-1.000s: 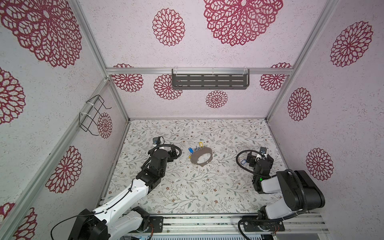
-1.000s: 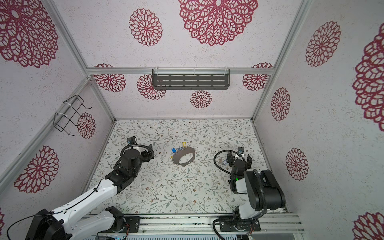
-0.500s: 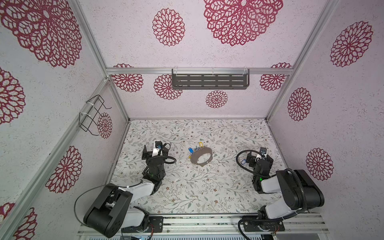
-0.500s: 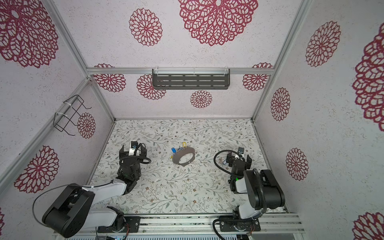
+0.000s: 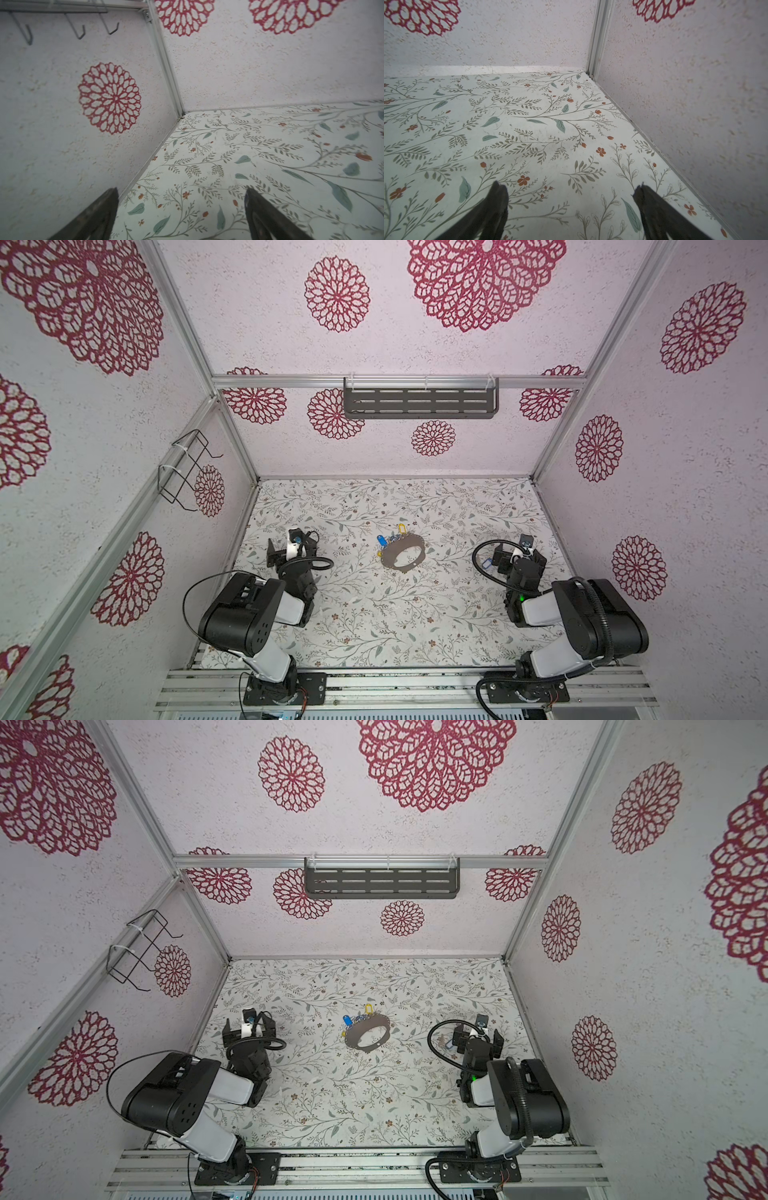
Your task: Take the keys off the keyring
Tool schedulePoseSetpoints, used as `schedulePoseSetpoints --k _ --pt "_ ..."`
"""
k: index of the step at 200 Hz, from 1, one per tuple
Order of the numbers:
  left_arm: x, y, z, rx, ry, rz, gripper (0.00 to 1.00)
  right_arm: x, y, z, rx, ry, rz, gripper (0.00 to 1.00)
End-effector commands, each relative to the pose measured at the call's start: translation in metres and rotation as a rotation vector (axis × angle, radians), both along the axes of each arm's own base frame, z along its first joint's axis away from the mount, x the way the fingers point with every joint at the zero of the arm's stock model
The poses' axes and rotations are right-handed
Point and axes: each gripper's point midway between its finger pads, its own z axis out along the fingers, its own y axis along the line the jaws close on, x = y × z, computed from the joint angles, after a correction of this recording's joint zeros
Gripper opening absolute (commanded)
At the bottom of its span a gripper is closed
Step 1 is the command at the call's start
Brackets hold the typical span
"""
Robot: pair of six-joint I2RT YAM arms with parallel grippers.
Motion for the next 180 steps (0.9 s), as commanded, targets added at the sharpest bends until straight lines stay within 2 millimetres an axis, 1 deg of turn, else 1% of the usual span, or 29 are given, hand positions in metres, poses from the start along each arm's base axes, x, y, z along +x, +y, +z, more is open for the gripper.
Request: schedulePoseSetpoints --k 1,11,19,35,44,46,54,62,120,153,180 --pt "0.003 0.015 -0.002 -0.182 -0.100 -0.098 0.97 0.007 0.002 0.017 0.024 -0.072 0.003 0.99" --pt "0.005 0.015 -0.002 -0.188 -0.096 -0.101 0.97 0.007 0.002 0.017 0.025 -0.072 0.004 0.99" --pt "0.008 0.015 -0.006 -0.196 -0.061 -0.104 0.97 0.007 0.002 0.018 0.024 -0.073 0.004 0.99" --pt "0.021 0.012 -0.009 -0.191 -0.008 -0.115 0.97 0.007 0.002 0.017 0.024 -0.071 0.004 0.99" --pt "0.028 0.016 -0.010 -0.198 0.026 -0.086 0.97 0.007 0.002 0.018 0.024 -0.073 0.004 0.99" --pt "0.028 0.018 -0.014 -0.200 0.047 -0.074 0.97 0.007 0.002 0.018 0.025 -0.073 0.003 0.99" --pt "0.036 0.021 -0.015 -0.222 0.072 -0.068 0.97 0.007 0.002 0.017 0.024 -0.072 0.004 0.99" --pt "0.035 0.023 -0.016 -0.243 0.071 -0.080 0.97 0.007 0.002 0.018 0.024 -0.072 0.004 0.99" --pt "0.035 0.024 -0.016 -0.236 0.072 -0.077 0.97 0.007 0.002 0.017 0.025 -0.069 0.004 0.99" --pt "0.035 0.024 -0.016 -0.236 0.071 -0.077 0.97 0.011 0.003 0.015 0.039 -0.057 0.020 0.99" --pt "0.035 0.024 -0.016 -0.236 0.072 -0.077 0.97 0.009 0.002 0.017 0.033 -0.067 0.018 0.99"
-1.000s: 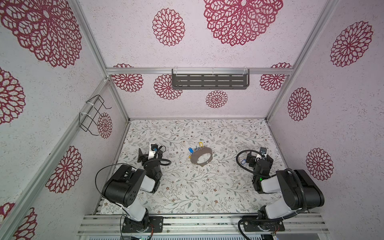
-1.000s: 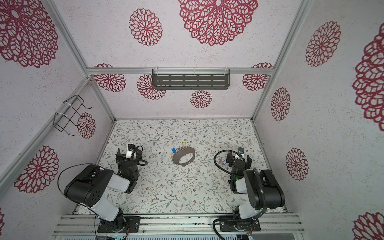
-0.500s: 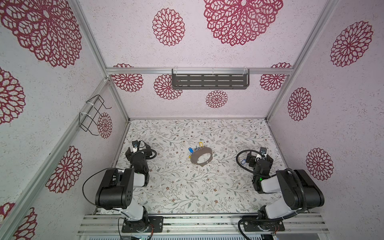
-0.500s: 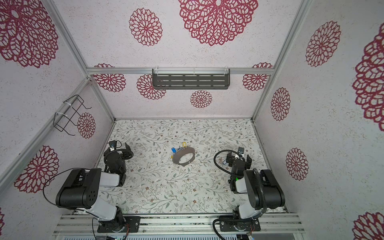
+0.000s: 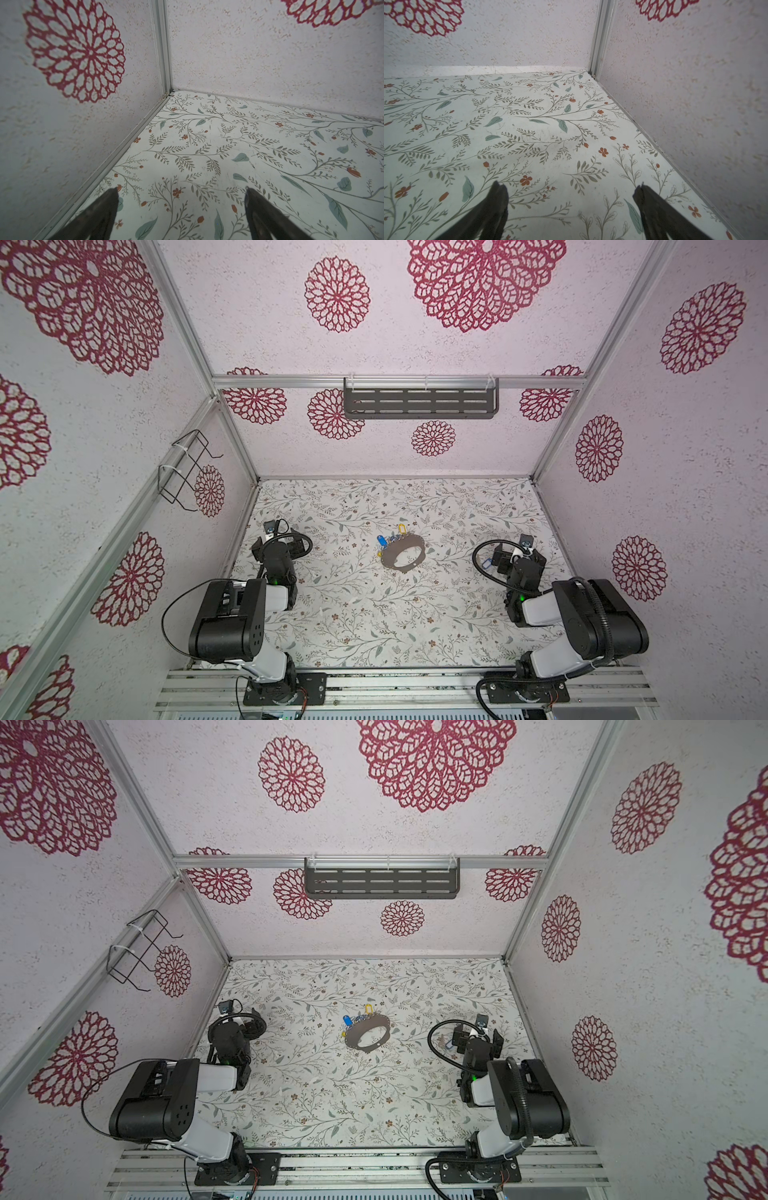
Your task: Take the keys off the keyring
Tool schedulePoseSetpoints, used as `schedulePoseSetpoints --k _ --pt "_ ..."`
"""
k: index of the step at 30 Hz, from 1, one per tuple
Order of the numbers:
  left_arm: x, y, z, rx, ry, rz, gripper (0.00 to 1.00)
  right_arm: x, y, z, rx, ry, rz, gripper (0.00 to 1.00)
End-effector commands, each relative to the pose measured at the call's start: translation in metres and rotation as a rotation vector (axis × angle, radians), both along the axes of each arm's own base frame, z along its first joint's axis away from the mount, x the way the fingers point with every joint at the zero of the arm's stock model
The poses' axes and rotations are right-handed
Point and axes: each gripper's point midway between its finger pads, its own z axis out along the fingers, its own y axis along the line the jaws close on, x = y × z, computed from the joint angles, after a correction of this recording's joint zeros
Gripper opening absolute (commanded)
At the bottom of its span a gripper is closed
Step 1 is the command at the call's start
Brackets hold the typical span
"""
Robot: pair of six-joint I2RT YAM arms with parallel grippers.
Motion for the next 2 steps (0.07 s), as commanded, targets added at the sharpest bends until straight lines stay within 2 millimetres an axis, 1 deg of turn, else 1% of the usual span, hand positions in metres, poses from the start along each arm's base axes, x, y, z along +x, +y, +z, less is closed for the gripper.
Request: schedulePoseSetpoints --k 1,2 --pt "0.0002 0.0004 0.0033 -0.006 -0.011 -0.006 0.97 0.0067 0.0005 0.0165 0.021 -0.065 0.003 0.99" --pt "0.0002 0.0005 0.0034 -0.007 -0.012 -0.005 0.97 0.0062 0.0008 0.0160 0.023 -0.063 0.003 0.99"
